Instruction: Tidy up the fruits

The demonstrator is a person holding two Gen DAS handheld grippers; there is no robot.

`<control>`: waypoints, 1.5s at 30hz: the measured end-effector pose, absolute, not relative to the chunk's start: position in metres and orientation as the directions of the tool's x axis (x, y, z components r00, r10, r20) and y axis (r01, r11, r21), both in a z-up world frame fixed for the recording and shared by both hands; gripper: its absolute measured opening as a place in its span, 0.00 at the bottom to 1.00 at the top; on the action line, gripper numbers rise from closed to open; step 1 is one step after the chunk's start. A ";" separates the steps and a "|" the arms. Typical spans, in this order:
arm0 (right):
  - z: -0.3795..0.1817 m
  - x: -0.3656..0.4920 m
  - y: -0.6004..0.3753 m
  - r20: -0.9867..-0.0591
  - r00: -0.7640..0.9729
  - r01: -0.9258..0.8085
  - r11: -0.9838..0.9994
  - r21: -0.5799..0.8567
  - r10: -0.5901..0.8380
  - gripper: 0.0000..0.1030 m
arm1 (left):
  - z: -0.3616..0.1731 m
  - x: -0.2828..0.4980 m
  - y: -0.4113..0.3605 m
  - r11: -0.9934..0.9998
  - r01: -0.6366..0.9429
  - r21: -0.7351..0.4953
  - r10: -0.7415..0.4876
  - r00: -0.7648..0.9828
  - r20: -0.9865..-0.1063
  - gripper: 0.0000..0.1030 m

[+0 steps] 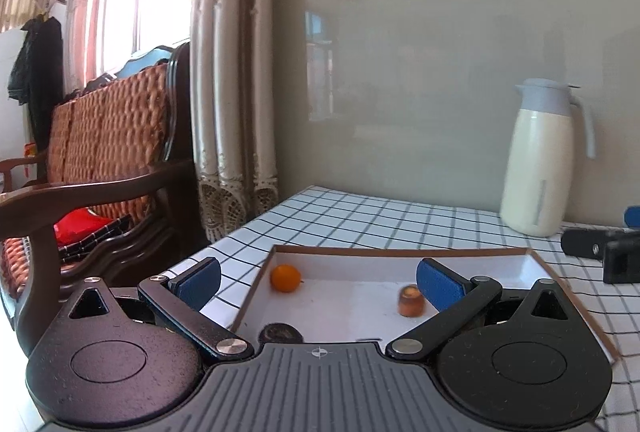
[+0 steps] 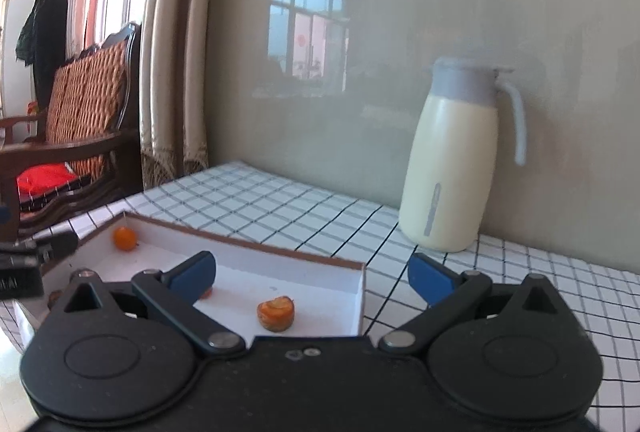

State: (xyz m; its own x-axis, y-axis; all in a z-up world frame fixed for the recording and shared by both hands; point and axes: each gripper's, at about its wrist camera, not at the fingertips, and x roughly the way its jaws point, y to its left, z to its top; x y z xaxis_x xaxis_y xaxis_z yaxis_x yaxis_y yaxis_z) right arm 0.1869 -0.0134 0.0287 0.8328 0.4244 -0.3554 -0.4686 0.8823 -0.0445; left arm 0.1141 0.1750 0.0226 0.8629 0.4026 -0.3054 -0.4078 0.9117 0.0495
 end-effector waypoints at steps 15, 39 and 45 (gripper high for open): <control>0.048 0.064 -0.103 -0.325 0.875 -0.407 0.909 -0.086 0.360 0.94 | 0.040 0.007 0.099 0.962 -0.272 0.028 0.269 0.924 -0.272 1.00; -0.008 0.024 -0.136 -0.305 0.891 -0.368 0.928 -0.051 0.336 0.94 | -0.002 -0.040 0.073 0.959 -0.277 0.064 0.284 0.924 -0.255 1.00; -0.009 0.028 -0.139 -0.315 0.883 -0.375 0.927 -0.024 0.349 0.94 | -0.002 -0.038 0.072 0.960 -0.270 0.075 0.281 0.925 -0.257 1.00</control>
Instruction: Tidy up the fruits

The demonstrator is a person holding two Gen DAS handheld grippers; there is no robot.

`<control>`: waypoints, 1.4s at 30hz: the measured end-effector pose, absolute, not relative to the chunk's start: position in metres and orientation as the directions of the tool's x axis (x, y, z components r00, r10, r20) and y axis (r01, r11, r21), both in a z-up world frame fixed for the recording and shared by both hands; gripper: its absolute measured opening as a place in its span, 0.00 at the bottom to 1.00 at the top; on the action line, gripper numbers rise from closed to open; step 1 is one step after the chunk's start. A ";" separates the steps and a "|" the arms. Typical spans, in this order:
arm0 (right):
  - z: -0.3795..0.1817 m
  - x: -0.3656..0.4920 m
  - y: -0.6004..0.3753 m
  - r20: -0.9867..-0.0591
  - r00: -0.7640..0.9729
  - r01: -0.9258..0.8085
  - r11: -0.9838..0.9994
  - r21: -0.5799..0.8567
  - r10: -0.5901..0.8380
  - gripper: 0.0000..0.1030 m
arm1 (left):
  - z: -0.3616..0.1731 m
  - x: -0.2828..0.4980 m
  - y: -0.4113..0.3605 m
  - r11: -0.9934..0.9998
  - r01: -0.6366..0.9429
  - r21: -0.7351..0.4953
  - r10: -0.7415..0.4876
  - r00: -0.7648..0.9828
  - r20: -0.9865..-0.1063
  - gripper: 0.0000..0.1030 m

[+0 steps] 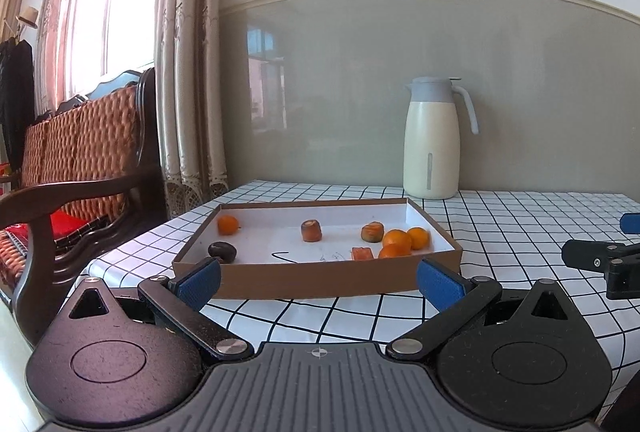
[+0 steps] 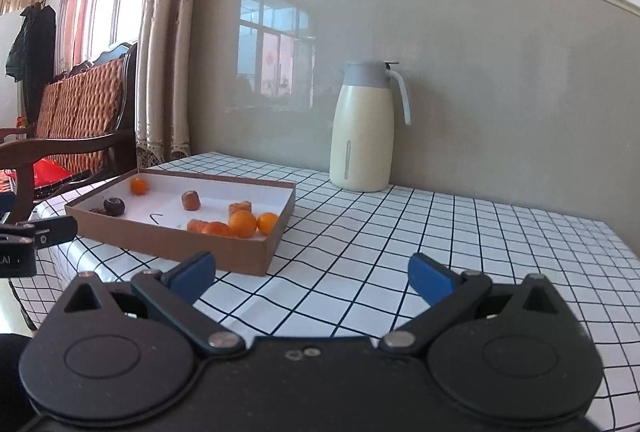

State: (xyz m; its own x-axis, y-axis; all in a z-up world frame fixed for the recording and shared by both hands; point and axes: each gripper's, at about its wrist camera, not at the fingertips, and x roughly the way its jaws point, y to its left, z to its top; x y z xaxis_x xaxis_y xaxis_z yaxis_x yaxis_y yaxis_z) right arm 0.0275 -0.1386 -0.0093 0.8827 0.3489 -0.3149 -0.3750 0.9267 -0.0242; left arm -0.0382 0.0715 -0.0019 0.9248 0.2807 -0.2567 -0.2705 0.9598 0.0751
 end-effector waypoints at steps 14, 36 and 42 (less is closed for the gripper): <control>-0.010 0.028 -0.141 -0.313 0.881 -0.375 0.927 -0.003 0.355 0.94 | -0.002 -0.039 0.071 0.960 -0.271 0.074 0.281 0.926 -0.253 1.00; -0.011 0.028 -0.140 -0.314 0.880 -0.376 0.926 -0.006 0.356 0.94 | -0.002 -0.038 0.071 0.959 -0.273 0.070 0.282 0.925 -0.256 1.00; -0.011 0.028 -0.140 -0.314 0.880 -0.376 0.926 -0.006 0.356 0.94 | -0.002 -0.038 0.071 0.959 -0.273 0.071 0.282 0.925 -0.255 1.00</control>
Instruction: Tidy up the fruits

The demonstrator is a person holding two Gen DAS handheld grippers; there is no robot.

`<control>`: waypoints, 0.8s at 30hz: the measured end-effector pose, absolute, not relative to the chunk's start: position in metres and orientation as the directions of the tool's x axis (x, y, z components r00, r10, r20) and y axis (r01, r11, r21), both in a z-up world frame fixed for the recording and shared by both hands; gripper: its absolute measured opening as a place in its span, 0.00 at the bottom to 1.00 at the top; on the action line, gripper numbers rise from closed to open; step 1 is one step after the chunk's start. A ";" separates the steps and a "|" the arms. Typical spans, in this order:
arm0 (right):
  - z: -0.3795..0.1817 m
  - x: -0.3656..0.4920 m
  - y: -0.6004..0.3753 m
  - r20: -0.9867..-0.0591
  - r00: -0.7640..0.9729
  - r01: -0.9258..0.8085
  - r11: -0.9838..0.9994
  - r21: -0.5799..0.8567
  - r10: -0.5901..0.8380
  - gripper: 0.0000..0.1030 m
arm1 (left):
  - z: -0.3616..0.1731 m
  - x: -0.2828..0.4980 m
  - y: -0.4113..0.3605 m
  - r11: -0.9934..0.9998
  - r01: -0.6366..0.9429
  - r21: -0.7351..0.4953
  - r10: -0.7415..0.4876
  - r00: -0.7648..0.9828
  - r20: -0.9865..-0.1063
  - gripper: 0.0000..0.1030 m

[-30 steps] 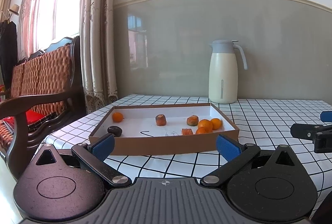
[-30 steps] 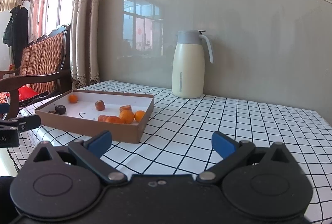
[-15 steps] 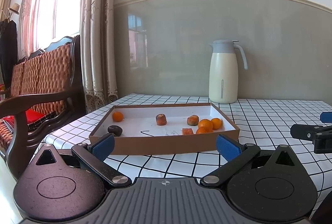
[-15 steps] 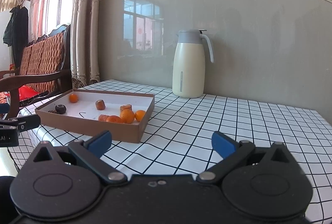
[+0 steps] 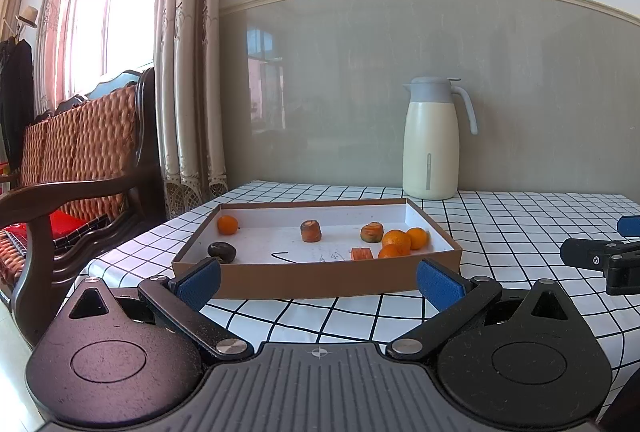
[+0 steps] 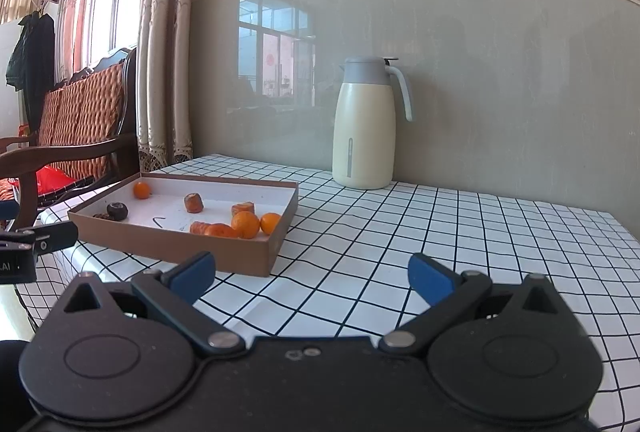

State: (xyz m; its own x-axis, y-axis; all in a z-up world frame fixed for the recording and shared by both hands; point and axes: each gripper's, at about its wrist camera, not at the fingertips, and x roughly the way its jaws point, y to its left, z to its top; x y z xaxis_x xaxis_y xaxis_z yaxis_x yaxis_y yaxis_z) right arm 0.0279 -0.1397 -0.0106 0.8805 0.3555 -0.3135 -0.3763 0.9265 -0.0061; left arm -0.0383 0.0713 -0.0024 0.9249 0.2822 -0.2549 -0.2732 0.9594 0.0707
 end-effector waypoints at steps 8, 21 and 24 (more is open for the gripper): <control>-0.010 0.027 -0.139 -0.317 0.879 -0.378 0.926 -0.006 0.356 0.94 | -0.002 -0.039 0.071 0.959 -0.273 0.071 0.282 0.925 -0.254 1.00; -0.010 0.027 -0.138 -0.317 0.879 -0.377 0.926 -0.005 0.356 0.94 | -0.002 -0.039 0.072 0.960 -0.273 0.070 0.281 0.926 -0.253 1.00; -0.010 0.027 -0.138 -0.318 0.879 -0.377 0.926 -0.006 0.356 0.94 | -0.002 -0.039 0.072 0.960 -0.272 0.072 0.281 0.926 -0.251 1.00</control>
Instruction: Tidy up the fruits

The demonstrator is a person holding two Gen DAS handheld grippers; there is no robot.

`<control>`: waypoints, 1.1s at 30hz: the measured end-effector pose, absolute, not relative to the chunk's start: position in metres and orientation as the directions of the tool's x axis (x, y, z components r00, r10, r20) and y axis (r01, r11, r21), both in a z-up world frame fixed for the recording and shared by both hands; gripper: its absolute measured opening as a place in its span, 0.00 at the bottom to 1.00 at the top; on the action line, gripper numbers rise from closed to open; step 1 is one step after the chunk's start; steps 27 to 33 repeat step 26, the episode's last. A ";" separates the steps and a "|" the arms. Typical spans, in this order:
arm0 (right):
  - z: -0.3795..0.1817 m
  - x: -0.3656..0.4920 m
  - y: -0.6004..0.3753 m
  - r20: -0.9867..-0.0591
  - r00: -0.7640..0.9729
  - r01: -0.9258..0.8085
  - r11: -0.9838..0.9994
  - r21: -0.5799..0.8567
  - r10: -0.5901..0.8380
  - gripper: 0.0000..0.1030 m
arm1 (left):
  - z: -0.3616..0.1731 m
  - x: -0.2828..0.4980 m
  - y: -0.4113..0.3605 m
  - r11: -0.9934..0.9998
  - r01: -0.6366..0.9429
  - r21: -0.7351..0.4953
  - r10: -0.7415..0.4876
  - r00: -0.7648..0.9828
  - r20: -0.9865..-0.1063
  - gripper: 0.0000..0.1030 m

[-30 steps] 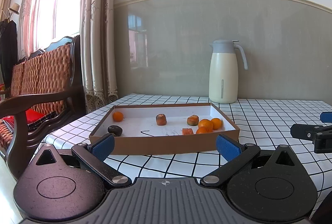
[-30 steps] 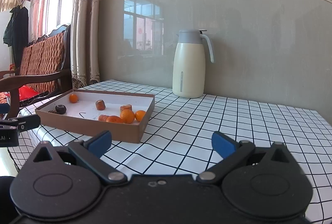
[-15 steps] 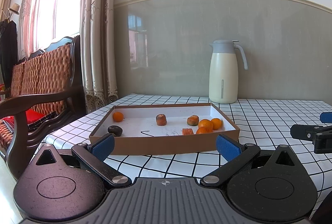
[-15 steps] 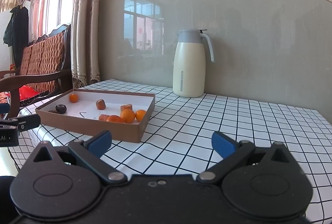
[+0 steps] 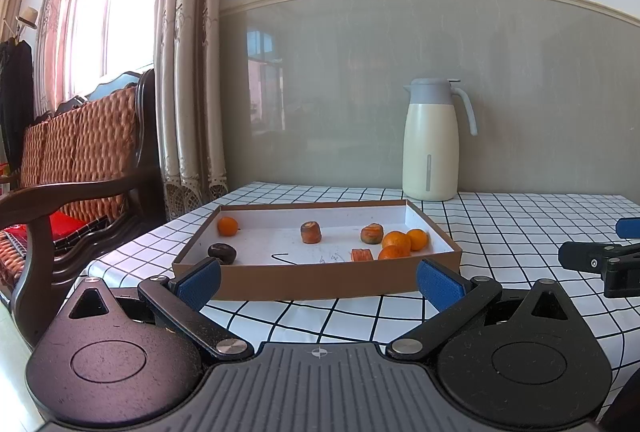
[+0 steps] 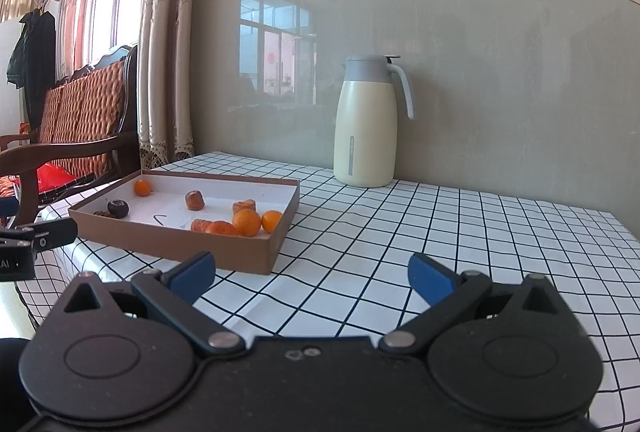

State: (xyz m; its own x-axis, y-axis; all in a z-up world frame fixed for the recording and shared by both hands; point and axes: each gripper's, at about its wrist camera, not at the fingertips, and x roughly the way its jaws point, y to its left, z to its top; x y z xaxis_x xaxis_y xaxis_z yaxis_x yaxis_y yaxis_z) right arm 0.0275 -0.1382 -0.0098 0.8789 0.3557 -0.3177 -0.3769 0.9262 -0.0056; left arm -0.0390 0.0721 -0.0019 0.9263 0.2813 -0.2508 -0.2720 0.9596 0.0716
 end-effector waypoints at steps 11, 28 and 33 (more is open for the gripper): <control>-0.010 0.028 -0.138 -0.317 0.879 -0.377 0.926 -0.005 0.356 0.94 | -0.002 -0.039 0.072 0.960 -0.272 0.074 0.282 0.927 -0.246 1.00; -0.009 0.028 -0.139 -0.318 0.878 -0.377 0.926 -0.002 0.357 0.94 | -0.001 -0.043 0.070 0.957 -0.281 0.076 0.291 0.932 -0.217 1.00; -0.009 0.028 -0.139 -0.318 0.878 -0.377 0.926 -0.002 0.357 0.94 | -0.001 -0.043 0.070 0.957 -0.281 0.076 0.291 0.932 -0.217 1.00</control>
